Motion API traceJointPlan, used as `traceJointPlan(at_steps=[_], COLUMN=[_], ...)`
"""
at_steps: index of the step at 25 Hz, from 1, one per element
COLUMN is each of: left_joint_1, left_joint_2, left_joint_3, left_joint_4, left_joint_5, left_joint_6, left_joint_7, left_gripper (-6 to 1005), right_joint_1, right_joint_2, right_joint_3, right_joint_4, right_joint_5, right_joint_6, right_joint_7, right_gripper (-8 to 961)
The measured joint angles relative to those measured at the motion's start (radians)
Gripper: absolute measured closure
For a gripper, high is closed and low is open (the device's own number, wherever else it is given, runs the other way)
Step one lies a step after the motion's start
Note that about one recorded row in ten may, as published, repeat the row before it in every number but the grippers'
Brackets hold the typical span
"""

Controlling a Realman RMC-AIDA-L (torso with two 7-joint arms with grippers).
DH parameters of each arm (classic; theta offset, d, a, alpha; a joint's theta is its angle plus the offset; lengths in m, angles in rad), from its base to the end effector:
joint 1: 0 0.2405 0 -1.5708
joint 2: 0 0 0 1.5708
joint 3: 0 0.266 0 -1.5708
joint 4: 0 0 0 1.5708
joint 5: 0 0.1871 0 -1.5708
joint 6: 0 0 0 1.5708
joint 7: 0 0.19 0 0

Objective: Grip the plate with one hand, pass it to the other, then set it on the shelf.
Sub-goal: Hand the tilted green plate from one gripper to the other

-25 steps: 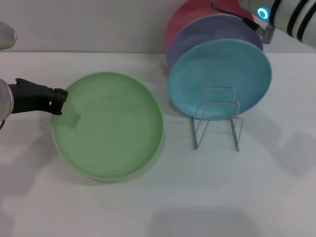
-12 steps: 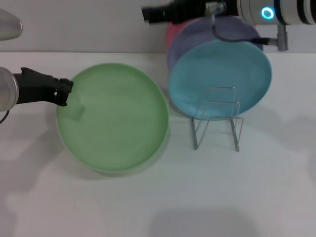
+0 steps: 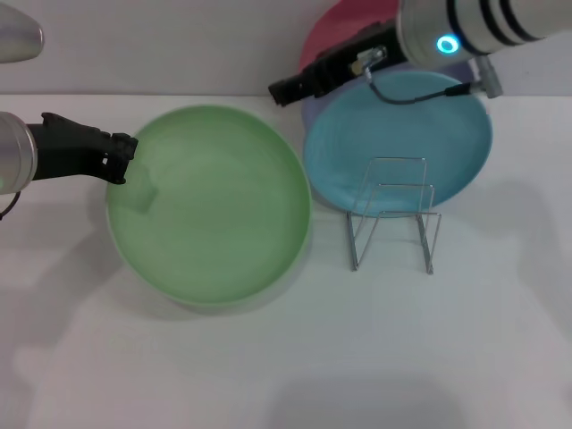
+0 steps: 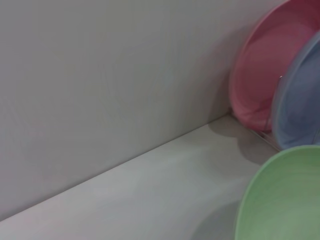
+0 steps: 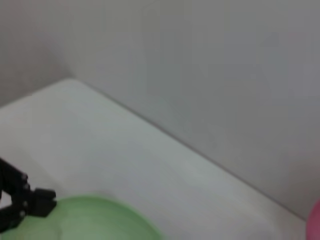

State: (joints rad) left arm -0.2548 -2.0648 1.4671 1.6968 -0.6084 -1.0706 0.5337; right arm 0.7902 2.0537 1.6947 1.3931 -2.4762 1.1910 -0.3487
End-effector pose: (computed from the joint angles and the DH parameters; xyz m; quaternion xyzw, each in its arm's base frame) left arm -0.2069 0.3655 0.0099 -0.8760 -0.2854 -0.0123 0.3886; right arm 0.0822 0.4250 -0.0383 -0.9208 0.2708 0.0299 0.2791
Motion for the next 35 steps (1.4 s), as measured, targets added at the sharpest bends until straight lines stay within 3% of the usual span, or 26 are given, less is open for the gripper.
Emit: traceJointPlan(at_steps=[5,35], left_joint_1=[0.0,0.0], left_joint_2=[-0.001,0.002], left_joint_3=[0.002,0.002], left_joint_4=[0.001,0.012], left_joint_5=[-0.005,-0.027], left_joint_6=[-0.001,0.0], left_joint_7=[0.0,0.003], left_gripper=[974,971], right_joint_1=[0.046,0.104], right_joint_2=[0.003,0.02], right_joint_3=[-0.006,-0.084], right_joint_4=[-0.071,-0.252], right_joint_5=[-0.008,0.012], right_joint_6=[0.004,-0.115], right_joint_7=[-0.021,-0.066], right_gripper=[127,141])
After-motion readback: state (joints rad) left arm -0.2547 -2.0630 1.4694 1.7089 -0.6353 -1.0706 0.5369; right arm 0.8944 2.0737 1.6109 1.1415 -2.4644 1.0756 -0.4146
